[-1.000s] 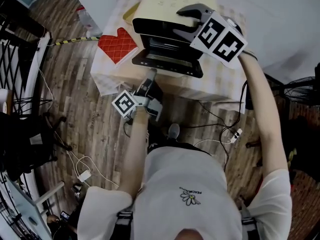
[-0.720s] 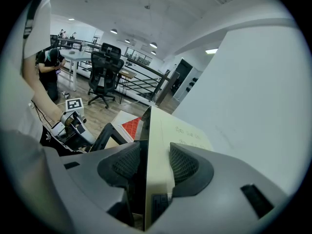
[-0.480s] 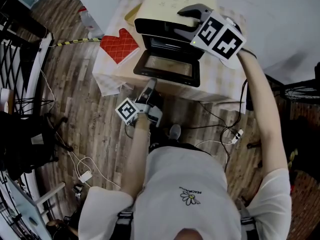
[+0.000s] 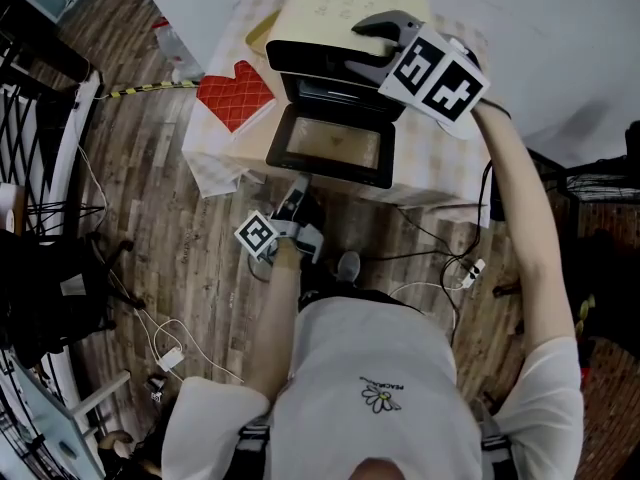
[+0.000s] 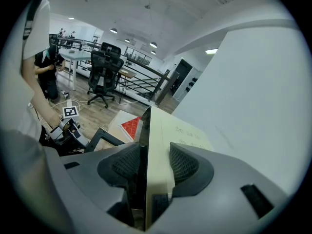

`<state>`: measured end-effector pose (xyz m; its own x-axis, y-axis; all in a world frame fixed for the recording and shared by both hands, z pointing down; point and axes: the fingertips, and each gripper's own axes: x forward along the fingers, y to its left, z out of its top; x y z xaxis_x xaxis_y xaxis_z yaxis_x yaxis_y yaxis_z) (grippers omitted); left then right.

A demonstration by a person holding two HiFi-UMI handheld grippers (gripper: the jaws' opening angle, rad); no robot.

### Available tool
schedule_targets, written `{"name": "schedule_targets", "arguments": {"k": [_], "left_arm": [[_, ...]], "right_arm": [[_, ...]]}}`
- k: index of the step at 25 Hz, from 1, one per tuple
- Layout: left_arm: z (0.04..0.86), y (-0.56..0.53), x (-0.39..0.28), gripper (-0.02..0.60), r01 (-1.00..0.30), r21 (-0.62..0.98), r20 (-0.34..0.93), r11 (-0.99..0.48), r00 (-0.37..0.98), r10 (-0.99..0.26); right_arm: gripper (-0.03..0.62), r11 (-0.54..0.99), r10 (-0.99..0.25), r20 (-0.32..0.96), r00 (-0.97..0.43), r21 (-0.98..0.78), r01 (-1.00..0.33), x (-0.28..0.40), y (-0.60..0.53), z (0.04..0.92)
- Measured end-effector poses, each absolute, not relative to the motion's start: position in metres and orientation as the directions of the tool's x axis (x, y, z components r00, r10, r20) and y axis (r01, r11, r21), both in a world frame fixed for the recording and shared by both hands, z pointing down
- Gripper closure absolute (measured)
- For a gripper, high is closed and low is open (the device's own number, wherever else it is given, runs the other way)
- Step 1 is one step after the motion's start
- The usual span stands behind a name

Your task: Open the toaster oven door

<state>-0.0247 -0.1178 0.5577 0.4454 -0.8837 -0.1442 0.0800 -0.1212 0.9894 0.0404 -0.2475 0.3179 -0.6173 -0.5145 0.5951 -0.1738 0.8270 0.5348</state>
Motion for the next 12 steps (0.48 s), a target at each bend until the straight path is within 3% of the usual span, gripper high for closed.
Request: {"name": "schedule_targets", "arguments": {"k": [12], "left_arm": [[0.59,-0.115,-0.025,0.539,0.095,0.992,-0.116,-0.083,0.431,-0.895]], "right_arm": [[0.405,0.824,-0.517,0.591,-0.62,0.541,-0.172,0.04,-0.248,0.318]]}}
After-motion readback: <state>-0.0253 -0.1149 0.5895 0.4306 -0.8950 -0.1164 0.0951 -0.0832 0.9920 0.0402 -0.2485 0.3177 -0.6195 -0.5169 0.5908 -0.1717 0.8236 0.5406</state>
